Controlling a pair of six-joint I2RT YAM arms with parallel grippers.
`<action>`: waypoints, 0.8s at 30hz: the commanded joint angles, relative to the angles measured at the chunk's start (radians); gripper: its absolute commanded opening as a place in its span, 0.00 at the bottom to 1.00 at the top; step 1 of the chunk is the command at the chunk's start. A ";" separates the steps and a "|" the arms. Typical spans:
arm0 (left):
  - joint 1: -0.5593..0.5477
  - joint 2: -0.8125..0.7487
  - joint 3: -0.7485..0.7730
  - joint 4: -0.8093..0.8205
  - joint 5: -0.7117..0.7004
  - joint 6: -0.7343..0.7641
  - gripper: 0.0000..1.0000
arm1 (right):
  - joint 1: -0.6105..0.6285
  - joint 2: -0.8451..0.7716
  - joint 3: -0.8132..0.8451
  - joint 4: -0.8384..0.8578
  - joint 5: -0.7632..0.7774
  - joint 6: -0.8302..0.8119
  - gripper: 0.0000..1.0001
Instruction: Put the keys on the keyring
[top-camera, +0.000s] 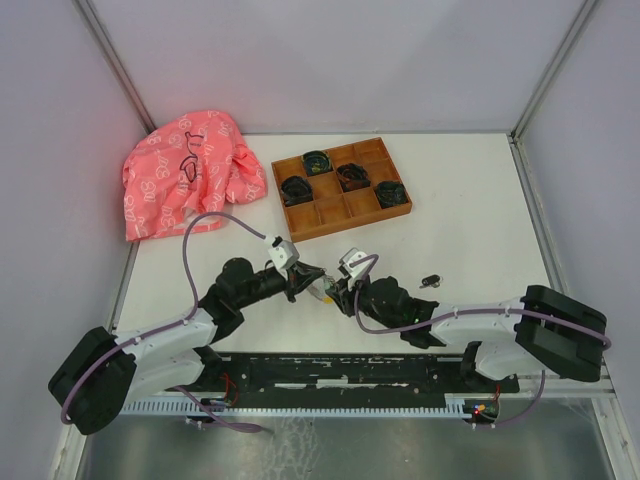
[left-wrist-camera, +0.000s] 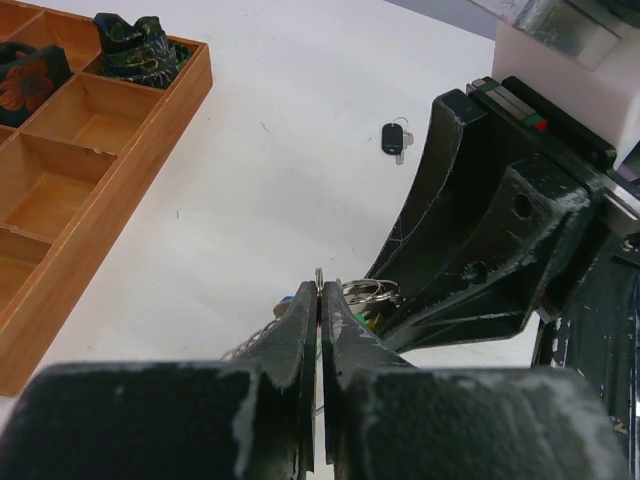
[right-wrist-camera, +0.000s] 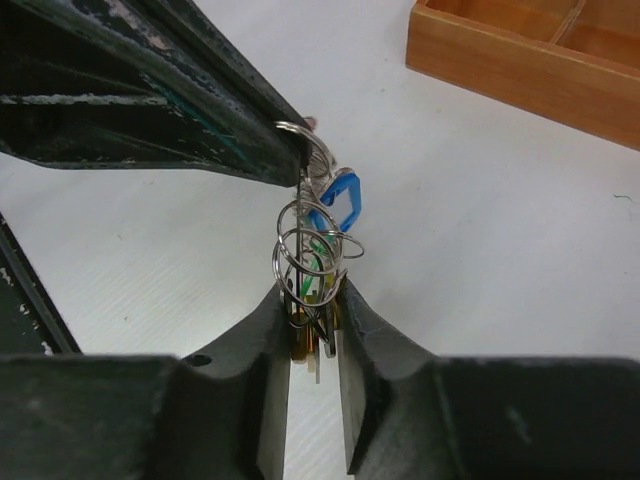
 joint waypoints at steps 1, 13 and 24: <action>-0.006 -0.002 0.054 0.065 0.011 -0.027 0.03 | 0.008 0.011 -0.002 0.095 0.035 -0.006 0.25; -0.075 0.022 0.121 -0.014 0.018 -0.036 0.26 | 0.012 0.022 -0.006 0.118 0.094 -0.007 0.02; -0.097 -0.122 0.116 -0.031 0.039 -0.181 0.47 | 0.012 0.018 -0.039 0.174 0.114 -0.017 0.01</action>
